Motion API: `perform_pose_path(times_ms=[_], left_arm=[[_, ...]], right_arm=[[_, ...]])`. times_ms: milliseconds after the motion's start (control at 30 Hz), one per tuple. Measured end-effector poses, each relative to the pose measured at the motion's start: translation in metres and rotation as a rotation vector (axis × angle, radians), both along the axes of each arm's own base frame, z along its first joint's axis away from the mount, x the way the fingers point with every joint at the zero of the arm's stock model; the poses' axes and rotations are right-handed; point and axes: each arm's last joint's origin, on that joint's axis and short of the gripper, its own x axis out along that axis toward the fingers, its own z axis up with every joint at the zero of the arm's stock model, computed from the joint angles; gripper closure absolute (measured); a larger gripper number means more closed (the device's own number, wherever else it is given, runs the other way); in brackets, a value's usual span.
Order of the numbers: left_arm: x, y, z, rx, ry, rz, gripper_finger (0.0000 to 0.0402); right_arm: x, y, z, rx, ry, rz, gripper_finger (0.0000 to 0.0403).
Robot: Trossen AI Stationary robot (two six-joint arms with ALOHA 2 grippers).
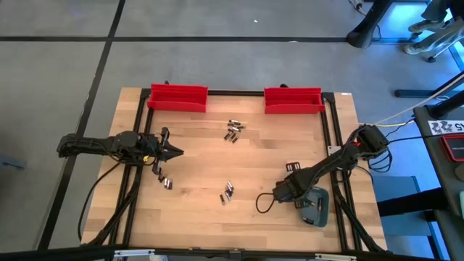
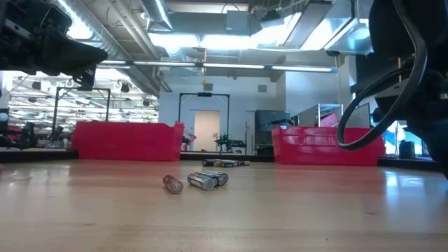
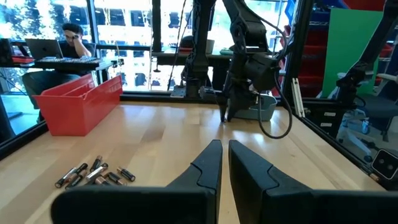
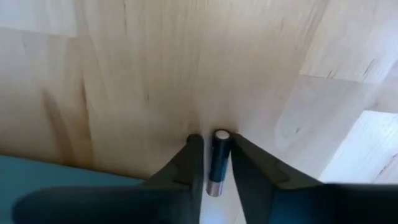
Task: Sort batteries
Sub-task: Put the small black battery into the right red bin
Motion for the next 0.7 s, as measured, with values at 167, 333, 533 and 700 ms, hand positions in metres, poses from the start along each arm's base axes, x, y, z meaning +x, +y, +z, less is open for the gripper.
perform_pose_path(times_ms=[167,333,533,700], left_arm=[[0.000,0.000,0.000,0.000,0.000,0.000,0.0382],[0.000,0.000,0.000,-0.007,0.000,0.000,0.0382],[0.000,0.000,0.000,-0.007,0.000,0.000,0.0382],[0.000,0.000,0.000,-0.007,0.000,0.000,0.0382]], right_arm=[[0.003,-0.006,0.000,0.011,0.006,-0.034,0.0375],[0.010,-0.008,0.005,0.014,-0.012,-0.059,0.0389],[0.032,-0.010,0.033,-0.034,-0.146,-0.068,0.0392],[0.045,-0.040,0.078,-0.145,-0.337,-0.103,0.0392]])
